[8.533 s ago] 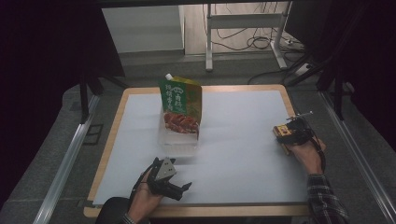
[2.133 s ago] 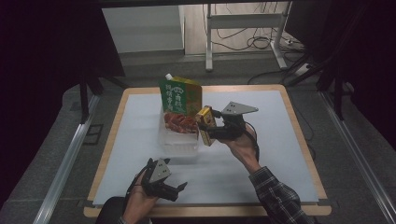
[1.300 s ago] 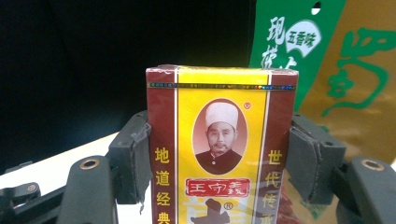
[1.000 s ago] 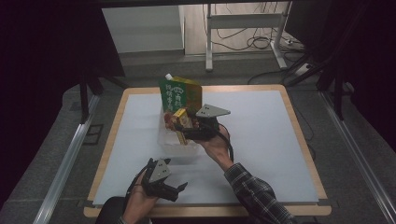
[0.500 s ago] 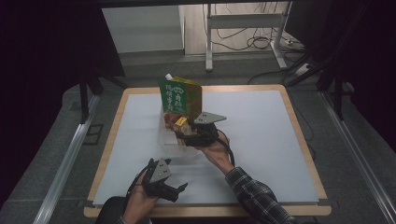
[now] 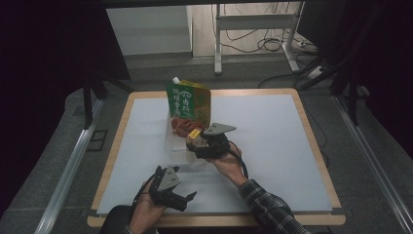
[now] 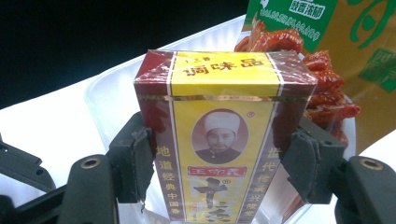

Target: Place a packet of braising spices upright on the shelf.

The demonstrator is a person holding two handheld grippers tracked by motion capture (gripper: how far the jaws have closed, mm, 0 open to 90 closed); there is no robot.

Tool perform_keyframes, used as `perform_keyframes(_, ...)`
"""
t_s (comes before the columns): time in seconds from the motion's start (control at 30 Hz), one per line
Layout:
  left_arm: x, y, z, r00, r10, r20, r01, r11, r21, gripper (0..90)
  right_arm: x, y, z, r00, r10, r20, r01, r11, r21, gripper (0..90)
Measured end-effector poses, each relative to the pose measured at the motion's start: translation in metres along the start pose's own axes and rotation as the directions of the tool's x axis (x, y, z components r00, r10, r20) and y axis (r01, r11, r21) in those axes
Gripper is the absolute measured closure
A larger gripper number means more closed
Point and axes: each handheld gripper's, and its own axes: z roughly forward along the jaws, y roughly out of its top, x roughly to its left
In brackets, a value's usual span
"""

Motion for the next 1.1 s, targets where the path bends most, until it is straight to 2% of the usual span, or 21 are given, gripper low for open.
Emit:
perform_keyframes(0.27, 0.0, 0.0, 0.0, 1.0, 0.002, -0.001, -0.002, 1.0, 0.0, 0.0, -0.003, 0.0, 0.002, 0.9994, 0.029, -0.021, -0.029, 0.999, 0.018, 32.0)
perform_keyframes(0.5, 0.001, 0.0, 0.0, 1.0, -0.001, -0.002, 0.001, 1.0, -0.001, 0.0, -0.001, 0.005, 0.002, 0.9998, 0.018, -0.006, -0.018, 0.999, 0.044, 30.1)
perform_keyframes(0.8, 0.0, 0.0, 0.0, 1.0, 0.004, -0.004, -0.004, 1.0, 0.004, 0.0, -0.005, 0.009, 0.001, 0.999, 0.044, -0.004, -0.044, 0.996, 0.082, 20.5)
perform_keyframes(0.93, 0.0, 0.0, 0.001, 0.9999, 0.009, -0.004, -0.009, 0.9999, 0.01, 0.0, -0.005, 0.013, -0.002, 0.999, 0.043, -0.016, -0.041, 0.995, 0.088, 13.9)
perform_keyframes(1.1, 0.0, 0.0, 0.001, 0.9999, 0.011, -0.005, -0.011, 0.9999, 0.013, 0.0, -0.004, 0.015, -0.005, 0.9994, 0.025, -0.022, -0.023, 0.995, 0.096, 10.0)
